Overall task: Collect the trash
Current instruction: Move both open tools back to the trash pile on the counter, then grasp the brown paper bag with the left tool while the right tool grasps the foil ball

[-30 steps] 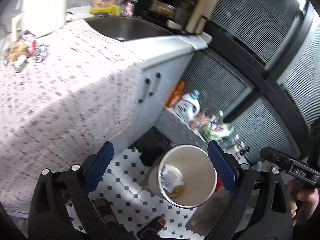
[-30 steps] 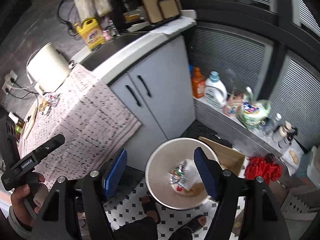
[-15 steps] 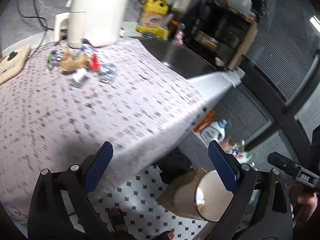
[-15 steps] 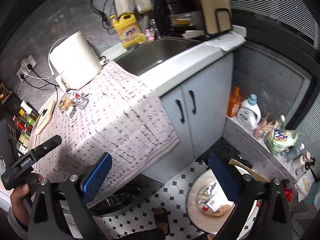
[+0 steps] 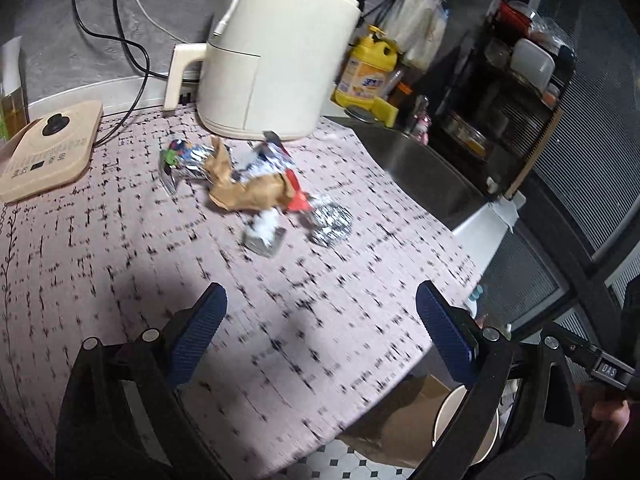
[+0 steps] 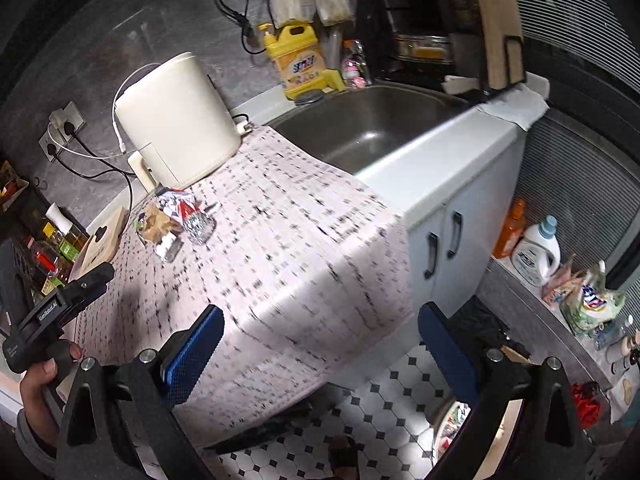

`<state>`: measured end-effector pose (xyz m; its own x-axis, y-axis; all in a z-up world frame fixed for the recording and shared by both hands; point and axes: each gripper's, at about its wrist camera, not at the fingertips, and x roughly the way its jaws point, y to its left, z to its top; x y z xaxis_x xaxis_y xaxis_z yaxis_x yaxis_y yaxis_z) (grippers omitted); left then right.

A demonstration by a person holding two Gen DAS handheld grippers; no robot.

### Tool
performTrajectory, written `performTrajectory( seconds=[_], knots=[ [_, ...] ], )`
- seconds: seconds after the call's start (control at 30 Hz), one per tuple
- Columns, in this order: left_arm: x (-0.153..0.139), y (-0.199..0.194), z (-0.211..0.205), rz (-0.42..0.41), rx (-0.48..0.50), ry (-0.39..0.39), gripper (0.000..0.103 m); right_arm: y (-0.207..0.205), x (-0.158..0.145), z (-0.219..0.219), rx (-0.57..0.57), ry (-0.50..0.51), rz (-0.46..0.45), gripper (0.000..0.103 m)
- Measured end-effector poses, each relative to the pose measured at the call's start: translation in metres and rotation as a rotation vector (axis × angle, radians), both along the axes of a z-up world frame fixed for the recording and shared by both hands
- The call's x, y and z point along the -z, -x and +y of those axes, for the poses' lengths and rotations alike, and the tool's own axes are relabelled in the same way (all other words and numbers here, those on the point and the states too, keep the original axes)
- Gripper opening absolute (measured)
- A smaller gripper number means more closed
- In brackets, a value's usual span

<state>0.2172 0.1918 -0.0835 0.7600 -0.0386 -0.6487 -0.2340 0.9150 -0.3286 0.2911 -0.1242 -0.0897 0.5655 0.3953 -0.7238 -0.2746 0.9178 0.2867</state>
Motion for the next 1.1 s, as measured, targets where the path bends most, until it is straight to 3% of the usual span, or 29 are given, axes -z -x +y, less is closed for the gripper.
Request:
performTrajectory(
  seconds=[0.33, 0.47, 0.63, 0.83, 0.87, 0.9, 0.93, 0.97, 1.1],
  knots=[
    [0.009, -0.042, 0.067, 0.011, 0.009, 0.024, 0.066, -0.029, 0.002, 0.064, 0.006, -0.018, -0.017, 0.095],
    [0.013, -0.057, 0.082, 0.018, 0.019, 0.035, 0.063, -0.035, 0.002, 0.081, 0.001, -0.003, -0.018, 0.094],
    [0.023, -0.076, 0.097, 0.033, 0.026, 0.062, 0.050, -0.041, 0.000, 0.092, 0.008, 0.014, 0.000, 0.092],
    [0.035, -0.095, 0.109, 0.052, 0.014, 0.101, 0.046, -0.047, -0.007, 0.097, 0.012, 0.025, 0.006, 0.092],
    [0.037, -0.097, 0.110, 0.055, 0.014, 0.108, 0.043, -0.049, -0.008, 0.098, 0.011, 0.028, 0.007, 0.092],
    [0.039, -0.100, 0.112, 0.062, 0.013, 0.116, 0.033, -0.050, -0.009, 0.101, 0.007, 0.031, 0.009, 0.092],
    [0.041, -0.101, 0.112, 0.071, 0.010, 0.114, 0.013, -0.052, -0.009, 0.103, 0.001, 0.035, 0.009, 0.092],
    [0.043, -0.103, 0.112, 0.080, 0.010, 0.115, 0.007, -0.053, -0.009, 0.107, -0.009, 0.042, 0.009, 0.092],
    [0.038, -0.091, 0.110, 0.039, 0.006, 0.098, 0.005, -0.059, -0.004, 0.123, -0.054, 0.053, 0.021, 0.092]
  ],
)
